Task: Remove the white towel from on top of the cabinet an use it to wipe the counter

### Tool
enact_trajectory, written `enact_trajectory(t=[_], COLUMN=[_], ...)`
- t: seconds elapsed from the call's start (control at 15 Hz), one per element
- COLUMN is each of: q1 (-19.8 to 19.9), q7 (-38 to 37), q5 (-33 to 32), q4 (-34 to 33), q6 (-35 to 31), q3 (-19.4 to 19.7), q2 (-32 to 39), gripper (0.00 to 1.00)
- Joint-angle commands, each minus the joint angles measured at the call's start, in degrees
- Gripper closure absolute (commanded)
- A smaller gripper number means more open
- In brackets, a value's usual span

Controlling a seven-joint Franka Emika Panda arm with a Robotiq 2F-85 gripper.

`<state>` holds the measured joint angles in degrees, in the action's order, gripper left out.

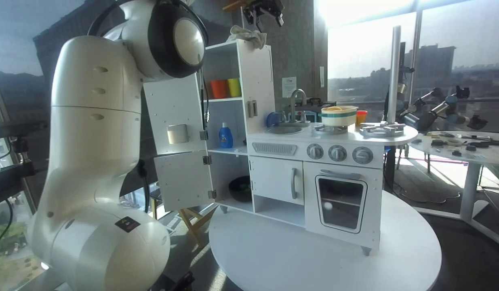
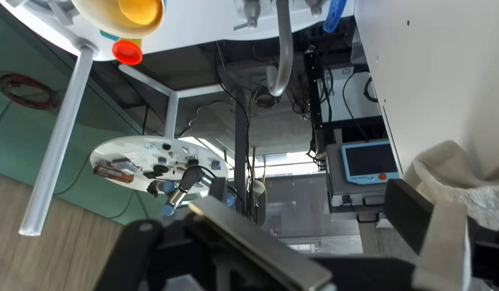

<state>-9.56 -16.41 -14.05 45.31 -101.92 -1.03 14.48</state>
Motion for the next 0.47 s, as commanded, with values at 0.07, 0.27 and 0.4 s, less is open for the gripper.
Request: enact_trajectory(t=[0.07,0.27,0.4], q1=[-2.83,-5.29,-7.27], q7=[-4.48,-8.46,-13.02], q5=[0.06,0.64,-0.24], q4=[11.55,17.84,22.35], q6=[7.68,12.40,14.74], q3=[-1.91,-4.26,-6.20], q2=[-10.09,-16.35,-20.83], gripper=[0.00,0.00,0.00])
